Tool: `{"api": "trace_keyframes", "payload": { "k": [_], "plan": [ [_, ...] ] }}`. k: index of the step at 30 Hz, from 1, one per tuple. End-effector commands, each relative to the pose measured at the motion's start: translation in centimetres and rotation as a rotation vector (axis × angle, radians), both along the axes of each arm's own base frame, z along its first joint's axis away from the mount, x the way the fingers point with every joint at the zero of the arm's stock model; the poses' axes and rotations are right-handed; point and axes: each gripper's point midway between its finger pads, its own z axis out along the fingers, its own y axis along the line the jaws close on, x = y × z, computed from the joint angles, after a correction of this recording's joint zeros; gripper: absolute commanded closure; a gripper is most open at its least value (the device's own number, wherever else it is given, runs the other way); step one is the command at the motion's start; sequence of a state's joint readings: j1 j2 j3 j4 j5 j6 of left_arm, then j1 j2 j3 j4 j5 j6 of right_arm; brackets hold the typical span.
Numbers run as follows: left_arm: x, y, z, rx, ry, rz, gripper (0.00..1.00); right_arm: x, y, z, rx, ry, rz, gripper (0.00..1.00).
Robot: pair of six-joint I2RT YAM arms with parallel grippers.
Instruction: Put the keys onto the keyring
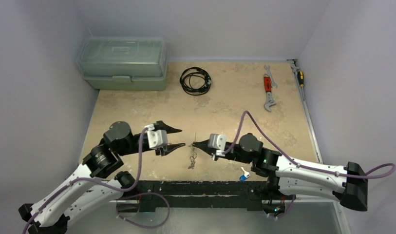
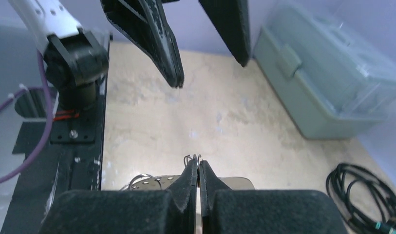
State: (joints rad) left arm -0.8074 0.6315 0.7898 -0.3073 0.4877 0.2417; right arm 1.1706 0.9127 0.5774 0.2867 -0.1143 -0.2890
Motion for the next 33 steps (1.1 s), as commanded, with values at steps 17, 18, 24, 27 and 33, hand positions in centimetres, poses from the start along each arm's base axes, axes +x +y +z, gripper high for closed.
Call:
{"api": "trace_keyframes", "payload": {
  "k": [17, 18, 24, 27, 33],
  "plan": [
    [-3.2, -0.4, 3.8, -0.192, -0.098, -0.159, 0.69, -4.6, -3.3, 14.7, 0.695, -0.175, 0.179, 1.0],
    [-3.2, -0.4, 4.1, -0.206, -0.104, -0.159, 0.7, -4.6, -3.1, 14.7, 0.698, -0.171, 0.181, 1.0],
    [-3.2, -0.4, 4.6, -0.243, -0.112, -0.155, 0.7, -5.2, -2.4, 14.7, 0.71, -0.152, 0.233, 1.0],
    [-3.6, -0.3, 5.3, -0.268, -0.133, -0.174, 0.7, -5.8, -2.0, 14.5, 0.706, -0.134, 0.276, 1.0],
    [-4.5, 0.3, 5.6, -0.268, -0.158, -0.195, 0.72, -6.0, -0.7, 12.8, 0.595, -0.108, 0.303, 1.0]
  ]
}}
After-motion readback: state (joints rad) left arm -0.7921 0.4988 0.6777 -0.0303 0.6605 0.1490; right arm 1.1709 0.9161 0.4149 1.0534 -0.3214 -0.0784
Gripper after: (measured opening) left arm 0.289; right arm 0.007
